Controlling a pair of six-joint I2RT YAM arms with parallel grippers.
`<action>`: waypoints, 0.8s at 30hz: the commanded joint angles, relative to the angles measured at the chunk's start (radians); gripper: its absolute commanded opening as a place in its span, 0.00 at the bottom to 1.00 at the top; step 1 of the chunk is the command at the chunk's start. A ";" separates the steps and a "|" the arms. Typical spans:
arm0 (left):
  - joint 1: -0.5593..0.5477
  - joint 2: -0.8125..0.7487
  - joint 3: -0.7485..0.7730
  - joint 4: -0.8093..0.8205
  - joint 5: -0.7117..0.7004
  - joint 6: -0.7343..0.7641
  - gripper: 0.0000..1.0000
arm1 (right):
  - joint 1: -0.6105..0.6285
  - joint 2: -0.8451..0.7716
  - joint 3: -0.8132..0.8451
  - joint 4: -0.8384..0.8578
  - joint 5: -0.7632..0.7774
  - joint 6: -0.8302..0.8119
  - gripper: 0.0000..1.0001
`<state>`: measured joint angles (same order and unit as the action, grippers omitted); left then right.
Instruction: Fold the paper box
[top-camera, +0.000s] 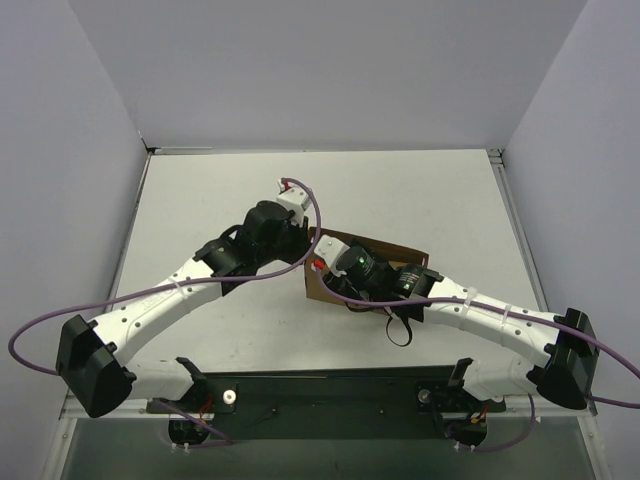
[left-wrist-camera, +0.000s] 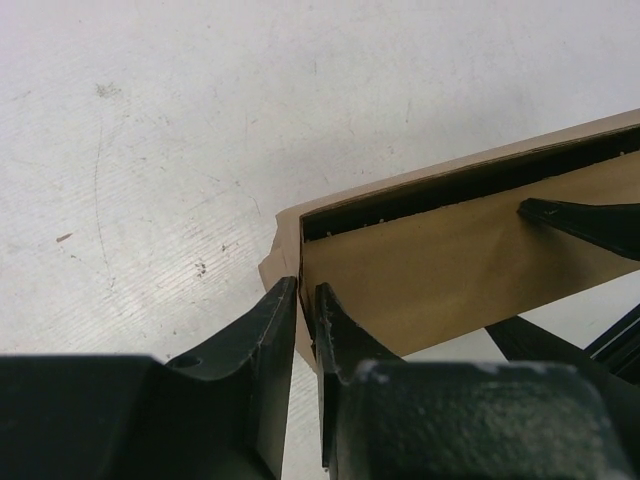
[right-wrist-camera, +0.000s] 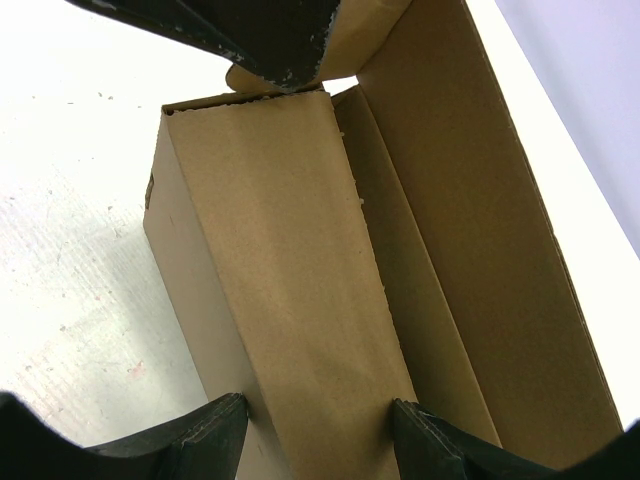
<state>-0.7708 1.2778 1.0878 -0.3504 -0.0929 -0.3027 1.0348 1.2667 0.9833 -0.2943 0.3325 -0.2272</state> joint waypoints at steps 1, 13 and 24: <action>0.002 0.015 0.057 -0.004 0.005 -0.015 0.23 | -0.001 0.023 -0.028 -0.101 -0.033 0.054 0.58; 0.001 0.038 0.087 -0.053 0.045 -0.079 0.00 | -0.004 0.036 -0.037 -0.109 -0.024 0.058 0.57; 0.004 0.040 0.106 -0.016 0.114 -0.147 0.00 | -0.010 0.043 -0.044 -0.112 -0.029 0.069 0.57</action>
<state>-0.7631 1.3121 1.1320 -0.3981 -0.0845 -0.4000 1.0336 1.2705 0.9833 -0.2958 0.3405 -0.2089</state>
